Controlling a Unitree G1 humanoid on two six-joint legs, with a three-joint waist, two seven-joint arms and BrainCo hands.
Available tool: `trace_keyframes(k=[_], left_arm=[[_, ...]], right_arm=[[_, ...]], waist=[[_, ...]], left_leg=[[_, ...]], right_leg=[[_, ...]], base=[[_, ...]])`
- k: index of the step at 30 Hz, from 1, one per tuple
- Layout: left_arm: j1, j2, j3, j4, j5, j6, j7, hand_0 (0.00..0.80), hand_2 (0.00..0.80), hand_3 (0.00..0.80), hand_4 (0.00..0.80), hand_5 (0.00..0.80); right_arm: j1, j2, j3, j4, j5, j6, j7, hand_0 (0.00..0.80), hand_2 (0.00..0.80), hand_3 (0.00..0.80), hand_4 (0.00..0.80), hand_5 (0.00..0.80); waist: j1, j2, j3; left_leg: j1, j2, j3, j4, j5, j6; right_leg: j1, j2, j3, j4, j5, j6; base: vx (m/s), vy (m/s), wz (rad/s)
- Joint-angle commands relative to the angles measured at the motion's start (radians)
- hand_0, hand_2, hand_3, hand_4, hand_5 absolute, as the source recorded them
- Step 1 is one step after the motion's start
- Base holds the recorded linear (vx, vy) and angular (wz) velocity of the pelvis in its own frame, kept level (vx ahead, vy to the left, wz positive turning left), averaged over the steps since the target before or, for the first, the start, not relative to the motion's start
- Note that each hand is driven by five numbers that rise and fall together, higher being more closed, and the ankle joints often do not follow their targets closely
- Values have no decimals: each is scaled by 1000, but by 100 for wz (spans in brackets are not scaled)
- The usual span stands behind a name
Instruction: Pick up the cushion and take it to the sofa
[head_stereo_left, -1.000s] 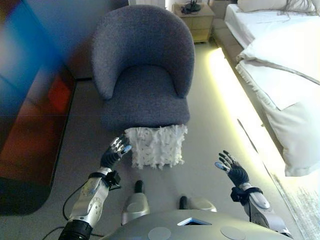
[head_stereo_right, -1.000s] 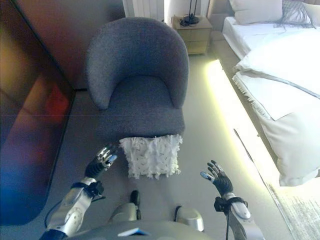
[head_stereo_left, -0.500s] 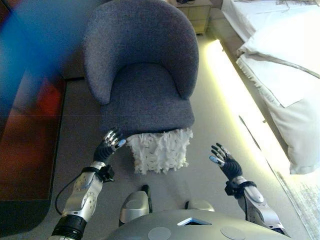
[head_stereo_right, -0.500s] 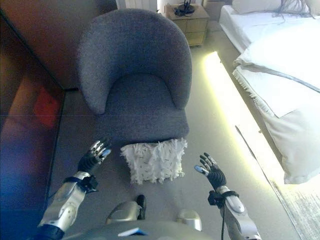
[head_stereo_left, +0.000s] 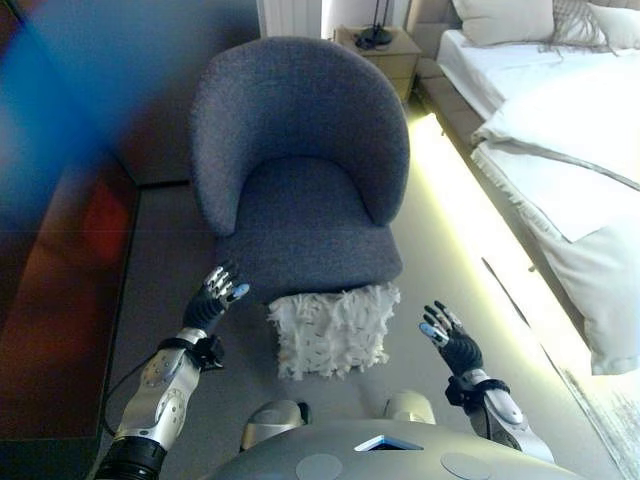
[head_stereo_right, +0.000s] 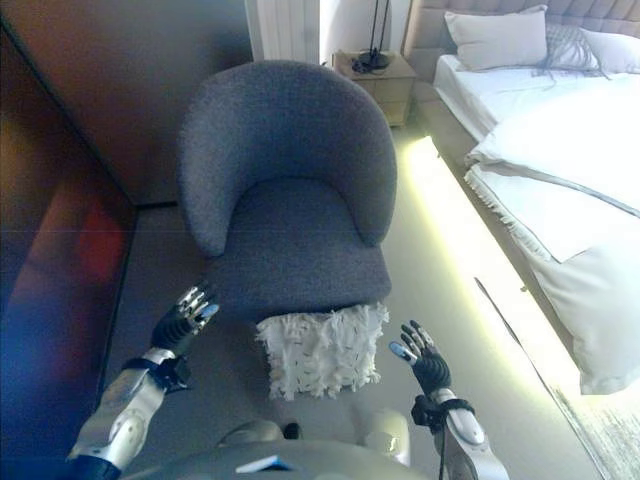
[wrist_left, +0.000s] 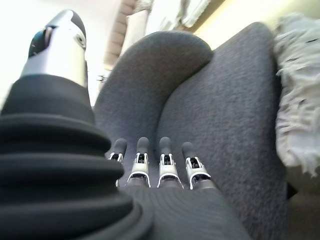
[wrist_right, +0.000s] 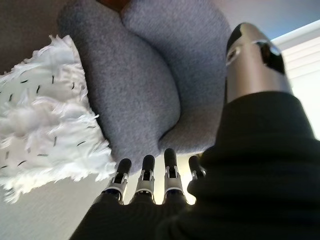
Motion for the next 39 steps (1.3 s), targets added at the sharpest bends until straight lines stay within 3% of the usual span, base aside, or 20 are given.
trace_keyframes(k=[1,3,6,9,11,13,15,18,20,22,26,27,30,32,33,39], left_arm=[[4,41,4,-98,-2,-46,14,0,0,0,0,0],[6,45,0,-93,-5,-45,14,0,0,0,0,0],[7,43,4,-85,-6,-42,5,0,0,0,0,0],[9,35,3,-98,3,-48,12,0,0,0,0,0],[9,33,0,-109,-2,-49,25,0,0,0,0,0],[13,27,8,-113,-28,-36,52,0,0,0,0,0],[16,18,23,-106,-49,-36,51,0,0,0,0,0],[23,1,27,-99,-57,-50,49,0,0,0,0,0],[12,-17,17,-110,-54,-47,58,0,0,0,0,0],[10,-28,-4,-111,-56,-62,54,0,0,0,0,0],[40,-25,-12,-130,-51,-81,47,0,0,0,0,0],[48,-22,-11,-133,-50,-85,41,0,0,0,0,0],[38,-15,-14,-131,-52,-74,25,0,0,0,0,0],[31,-16,-20,-126,-55,-70,20,0,0,0,0,0],[22,-17,-29,-119,-52,-69,12,0,0,0,0,0],[9,7,-41,-83,-24,-66,14,0,0,0,0,0]], right_arm=[[-27,-6,-25,-18,26,-50,18,0,0,0,0,0],[-28,-16,-32,-12,34,-35,25,0,0,0,0,0],[-28,-21,-35,4,33,-33,49,0,0,0,0,0],[-22,-24,-43,5,39,-31,68,0,0,0,0,0],[-18,-28,-38,-2,42,-27,67,0,0,0,0,0],[-22,-40,-23,-20,10,-4,39,0,0,0,0,0],[-38,-62,-9,-39,38,-2,50,0,0,0,0,0],[-44,-81,-18,-35,32,-7,54,0,0,0,0,0],[-53,-98,-22,-32,33,-18,62,0,0,0,0,0],[-53,-104,-25,-37,21,-33,63,0,0,0,0,0],[-49,-110,-28,-61,32,-32,69,0,0,0,0,0],[-45,-113,-30,-75,41,-32,66,0,0,0,0,0],[-37,-109,-31,-86,47,-44,43,0,0,0,0,0],[-33,-102,-32,-88,45,-46,33,0,0,0,0,0],[-25,-96,-36,-88,42,-52,20,0,0,0,0,0],[-14,-87,-45,-66,-49,-37,-3,0,0,0,0,0]], waist=[[-38,-42,32],[-53,-45,32],[-63,-55,31],[-77,-64,22],[-86,-62,13],[-92,-49,0],[-98,-40,-4],[-105,-33,-9],[-102,-37,1],[-95,-36,17],[-71,-23,35],[-59,-14,40],[-48,3,50],[-46,6,54],[-49,8,56],[-60,4,62]], left_leg=[[-10,-33,-70,66,-97,9],[15,-34,-79,64,-110,7],[65,-26,-70,64,-143,6],[112,2,-55,75,-176,0],[130,29,-58,97,-160,-14],[160,74,-69,117,-101,-43],[150,124,-67,182,4,-70],[89,164,-55,331,120,-100],[-1,165,-50,468,137,-99],[-73,186,-38,474,138,-99],[-66,178,-64,284,171,-105],[-58,177,-81,165,192,-116],[-44,184,-81,0,192,-143],[-40,184,-72,-49,183,-148],[-38,181,-43,-85,160,-150],[-52,160,11,-51,101,-128]], right_leg=[[5,27,13,-283,303,19],[-14,46,26,-344,327,30],[-27,54,6,-345,349,32],[-24,58,10,-306,318,26],[-20,73,22,-290,307,22],[-27,96,28,-223,275,4],[-15,135,46,-167,224,-26],[27,180,43,-156,156,-78],[59,187,35,-153,126,-113],[92,185,14,-152,106,-126],[131,190,0,-159,85,-113],[141,194,-7,-162,76,-104],[159,186,-30,-170,64,-87],[172,175,-40,-179,63,-77],[179,155,-53,-179,59,-63],[154,78,-56,-163,78,-15]], base=[[432,-144,14],[451,-125,28],[433,-135,34],[484,-198,33],[463,-253,40],[458,-279,35],[395,-275,6],[295,-240,9],[208,-178,7],[158,-65,9],[133,62,6],[86,90,3],[78,126,9],[63,151,5],[61,185,-8],[57,199,-5]])
